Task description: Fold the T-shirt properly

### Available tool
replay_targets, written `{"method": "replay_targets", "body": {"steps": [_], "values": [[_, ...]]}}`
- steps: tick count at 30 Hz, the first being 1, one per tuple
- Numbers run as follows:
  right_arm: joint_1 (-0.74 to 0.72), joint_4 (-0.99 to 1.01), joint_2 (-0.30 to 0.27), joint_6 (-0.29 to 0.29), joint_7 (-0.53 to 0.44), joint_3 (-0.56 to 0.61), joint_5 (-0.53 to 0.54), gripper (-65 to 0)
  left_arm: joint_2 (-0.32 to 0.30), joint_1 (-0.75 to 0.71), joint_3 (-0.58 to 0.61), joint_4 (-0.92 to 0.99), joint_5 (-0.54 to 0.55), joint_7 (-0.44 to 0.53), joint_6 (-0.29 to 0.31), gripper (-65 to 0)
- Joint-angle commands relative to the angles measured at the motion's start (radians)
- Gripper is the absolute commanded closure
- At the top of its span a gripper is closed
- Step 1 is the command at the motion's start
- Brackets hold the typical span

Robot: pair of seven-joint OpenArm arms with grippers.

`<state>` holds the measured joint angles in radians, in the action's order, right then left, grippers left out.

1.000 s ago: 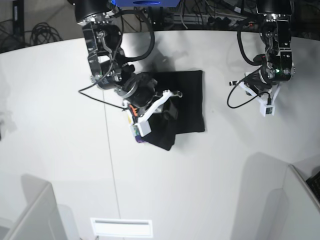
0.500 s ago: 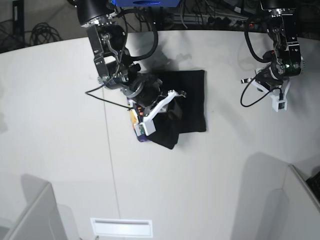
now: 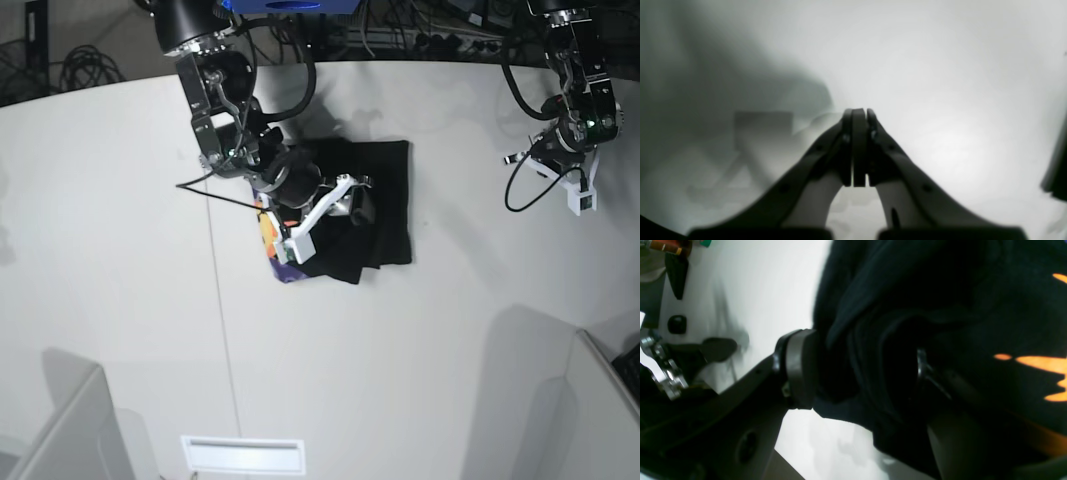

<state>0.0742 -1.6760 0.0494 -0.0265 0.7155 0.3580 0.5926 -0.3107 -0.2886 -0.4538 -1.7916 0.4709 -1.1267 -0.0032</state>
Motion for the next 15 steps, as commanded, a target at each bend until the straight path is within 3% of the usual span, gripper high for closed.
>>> {"method": "replay_targets", "body": {"steps": [1, 15], "values": [[-0.024, -0.02, 0.008, 0.01, -0.001, 0.029, 0.013, -33.3, -0.015, -0.005, -0.018, -0.017, -0.002, 0.01, -0.001, 0.0], [-0.124, 0.037, 0.013, 0.007, 0.003, 0.246, 0.013, -33.3, -0.015, 0.001, -0.05, -0.011, -0.002, 0.01, -0.001, 0.0]]}}
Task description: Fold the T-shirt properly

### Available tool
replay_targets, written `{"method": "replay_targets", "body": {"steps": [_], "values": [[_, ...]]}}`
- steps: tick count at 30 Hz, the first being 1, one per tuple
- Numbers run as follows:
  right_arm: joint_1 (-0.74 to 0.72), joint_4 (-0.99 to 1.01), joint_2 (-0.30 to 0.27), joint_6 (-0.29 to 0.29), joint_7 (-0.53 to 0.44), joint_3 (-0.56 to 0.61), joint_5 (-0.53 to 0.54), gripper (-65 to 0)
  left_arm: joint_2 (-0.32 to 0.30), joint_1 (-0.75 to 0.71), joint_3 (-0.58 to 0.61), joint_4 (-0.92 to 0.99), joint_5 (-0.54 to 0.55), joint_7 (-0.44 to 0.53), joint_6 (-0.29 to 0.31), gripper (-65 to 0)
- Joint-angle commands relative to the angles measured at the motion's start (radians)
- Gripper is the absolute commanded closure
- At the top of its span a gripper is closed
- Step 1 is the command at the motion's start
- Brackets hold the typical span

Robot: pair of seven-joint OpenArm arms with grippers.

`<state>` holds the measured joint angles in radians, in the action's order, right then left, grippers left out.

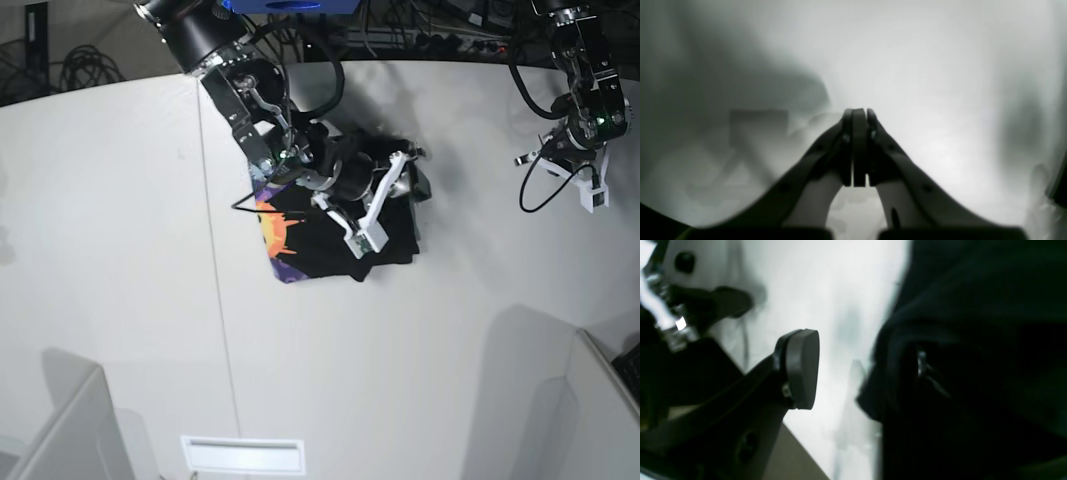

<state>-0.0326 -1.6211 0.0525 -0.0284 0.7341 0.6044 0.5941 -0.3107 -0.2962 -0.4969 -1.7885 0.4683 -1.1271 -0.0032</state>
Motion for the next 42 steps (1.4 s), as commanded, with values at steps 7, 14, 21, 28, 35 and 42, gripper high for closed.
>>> {"method": "replay_targets", "body": {"steps": [7, 14, 21, 28, 35, 42], "values": [[-0.099, 0.023, 0.037, 0.009, -0.014, 0.17, 0.01, -33.3, -0.015, 0.01, -0.009, -0.012, 0.0, 0.012, -0.001, 0.0], [-0.117, -0.094, -0.018, -0.014, -0.014, 0.234, 0.01, -33.3, -0.012, 0.01, -0.003, -0.014, 0.0, 0.012, -0.001, 0.0], [-0.069, -0.215, -0.178, -0.167, -0.1, 0.11, 0.011, -20.6, 0.038, 0.01, -0.006, -0.02, 0.166, 0.014, 0.085, 0.0], [0.139, -0.239, -0.217, -0.164, -0.236, -0.26, 0.019, 0.0, 0.051, 0.042, 0.005, -0.012, 0.418, 0.018, 0.102, 0.0], [0.237, -0.249, -0.219, -0.161, -0.233, -0.413, 0.019, 0.0, 0.118, 0.093, 0.007, -0.009, 0.508, 0.015, 0.104, -30.1], [0.254, -0.253, -0.271, -0.161, -0.233, -0.415, 0.019, 0.0, 0.166, 0.16, 0.06, 0.135, 0.607, 0.018, 0.105, -65.0]]}}
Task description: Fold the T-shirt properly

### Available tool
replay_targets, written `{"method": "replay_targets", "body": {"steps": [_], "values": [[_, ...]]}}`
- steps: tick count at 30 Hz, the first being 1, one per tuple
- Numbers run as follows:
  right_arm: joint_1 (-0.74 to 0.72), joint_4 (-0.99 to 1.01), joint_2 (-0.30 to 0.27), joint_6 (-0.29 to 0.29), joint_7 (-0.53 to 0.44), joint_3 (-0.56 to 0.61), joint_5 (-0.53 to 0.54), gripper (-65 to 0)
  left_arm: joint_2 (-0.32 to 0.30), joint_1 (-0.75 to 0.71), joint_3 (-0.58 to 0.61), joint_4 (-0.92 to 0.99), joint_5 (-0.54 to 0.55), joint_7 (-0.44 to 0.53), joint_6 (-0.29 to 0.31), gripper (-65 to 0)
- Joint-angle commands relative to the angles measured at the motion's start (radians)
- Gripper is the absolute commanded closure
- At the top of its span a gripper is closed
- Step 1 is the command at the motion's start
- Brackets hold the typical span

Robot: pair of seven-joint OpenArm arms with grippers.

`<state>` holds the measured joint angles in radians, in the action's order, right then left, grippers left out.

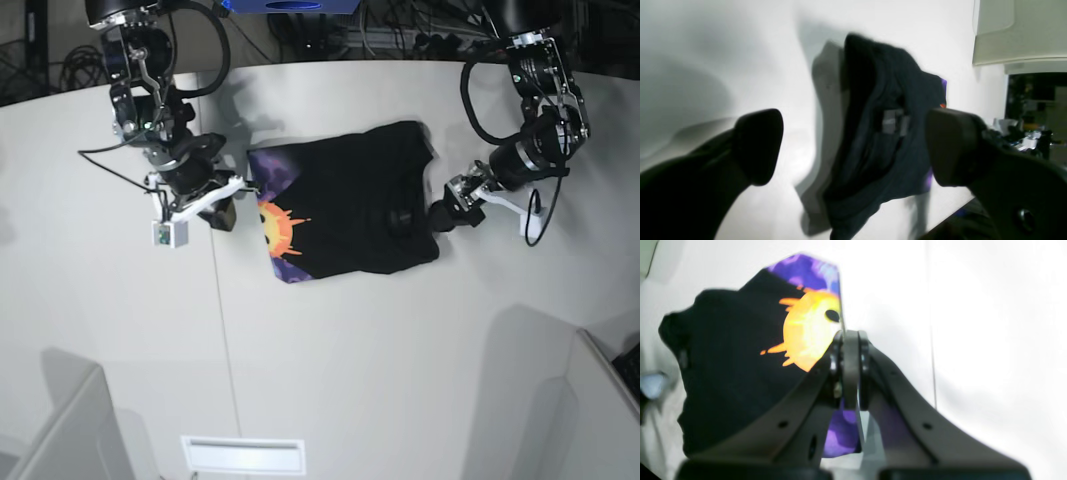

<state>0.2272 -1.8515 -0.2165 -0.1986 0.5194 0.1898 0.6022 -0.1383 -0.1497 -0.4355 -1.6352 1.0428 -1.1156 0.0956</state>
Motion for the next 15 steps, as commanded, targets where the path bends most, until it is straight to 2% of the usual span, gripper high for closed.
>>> {"method": "replay_targets", "body": {"steps": [1, 6, 12, 15], "values": [[-0.004, -0.023, -0.002, 0.009, -0.018, -0.002, 0.011, 0.0, -0.007, 0.023, 0.02, 0.0, 0.032, 0.007, 0.006, -65.0], [-0.002, -0.02, -0.018, 0.009, -0.018, -0.002, 0.011, 0.0, 0.006, 0.091, 0.105, 0.092, 0.024, 0.01, 0.002, -65.0], [-0.001, -0.02, -0.018, 0.009, -0.018, -0.022, 0.011, 0.0, 0.021, 0.137, 0.2, 0.125, -0.144, 0.01, 0.002, -64.7], [0.001, -0.018, -0.018, 0.009, -0.018, -0.057, 0.011, 0.0, 0.022, 0.155, 0.251, 0.128, -0.19, 0.01, 0.002, -64.7]]}}
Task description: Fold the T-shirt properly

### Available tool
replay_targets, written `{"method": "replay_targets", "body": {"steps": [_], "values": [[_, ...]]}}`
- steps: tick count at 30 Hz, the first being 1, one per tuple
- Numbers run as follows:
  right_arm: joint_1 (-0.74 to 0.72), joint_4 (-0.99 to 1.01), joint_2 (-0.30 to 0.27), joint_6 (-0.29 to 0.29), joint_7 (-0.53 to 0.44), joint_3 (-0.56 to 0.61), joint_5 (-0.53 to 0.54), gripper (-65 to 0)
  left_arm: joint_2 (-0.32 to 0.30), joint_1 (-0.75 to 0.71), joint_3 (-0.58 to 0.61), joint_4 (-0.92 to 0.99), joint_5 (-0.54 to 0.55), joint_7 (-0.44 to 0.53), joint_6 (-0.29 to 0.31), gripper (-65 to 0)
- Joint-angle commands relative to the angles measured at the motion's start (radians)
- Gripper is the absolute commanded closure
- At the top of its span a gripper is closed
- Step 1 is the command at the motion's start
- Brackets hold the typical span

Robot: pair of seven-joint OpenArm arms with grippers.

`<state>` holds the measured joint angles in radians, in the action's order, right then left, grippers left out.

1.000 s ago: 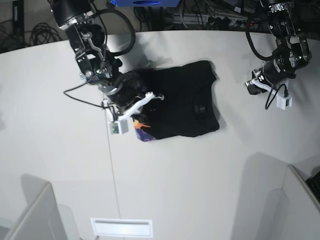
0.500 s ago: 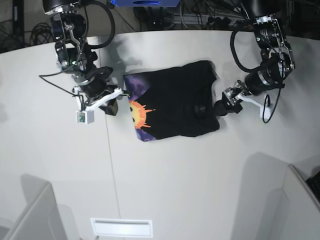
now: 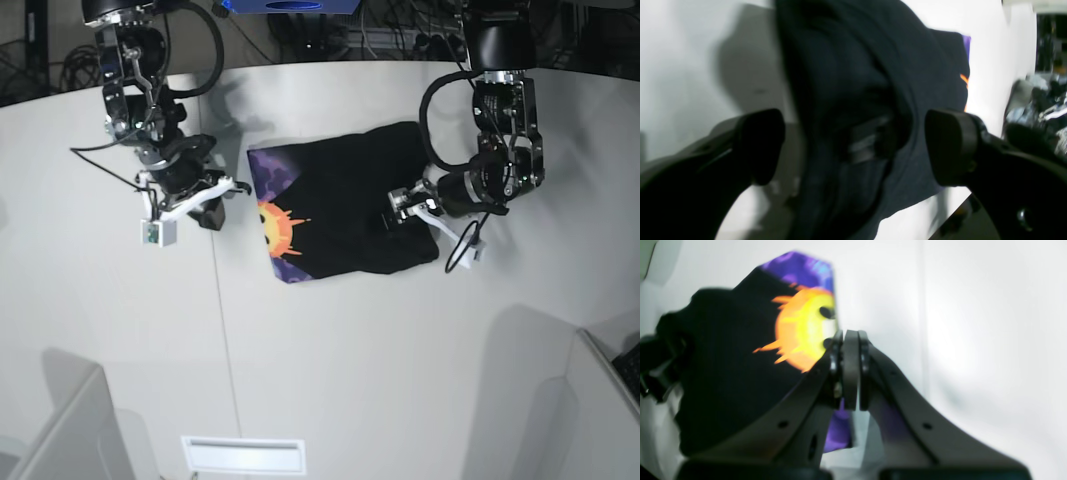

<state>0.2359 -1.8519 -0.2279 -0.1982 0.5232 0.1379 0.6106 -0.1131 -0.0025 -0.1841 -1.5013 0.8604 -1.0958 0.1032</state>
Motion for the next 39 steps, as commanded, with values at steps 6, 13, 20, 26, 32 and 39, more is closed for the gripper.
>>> {"method": "replay_targets", "body": {"steps": [6, 13, 20, 26, 32, 39], "values": [[0.012, -0.021, -0.006, 0.009, -0.022, -0.074, 0.002, 0.0, -0.009, 0.016, 0.019, 0.087, -0.011, -0.014, -0.007, -51.5], [0.033, -0.016, -0.003, 0.01, -0.022, -0.169, 0.002, 0.0, -0.009, 0.017, 0.019, 0.173, -0.013, -0.014, -0.007, -14.3], [0.043, -0.016, 0.003, 0.01, -0.022, -0.245, 0.002, 0.0, -0.043, 0.025, 0.038, 0.179, -0.013, -0.019, -0.007, 0.0], [0.075, -0.019, 0.005, 0.01, -0.022, -0.295, 0.004, 0.0, -0.132, 0.083, 0.249, 0.183, -0.013, -0.016, -0.007, 0.0], [0.124, -0.022, 0.006, 0.01, -0.027, -0.353, 0.039, 0.0, -0.19, 0.169, 0.404, 0.183, -0.014, -0.019, -0.006, 0.0], [0.193, -0.018, 0.006, 0.01, -0.024, -0.465, 0.174, 0.0, -0.242, 0.332, 0.733, 0.181, -0.014, -0.013, -0.003, 0.0]]}}
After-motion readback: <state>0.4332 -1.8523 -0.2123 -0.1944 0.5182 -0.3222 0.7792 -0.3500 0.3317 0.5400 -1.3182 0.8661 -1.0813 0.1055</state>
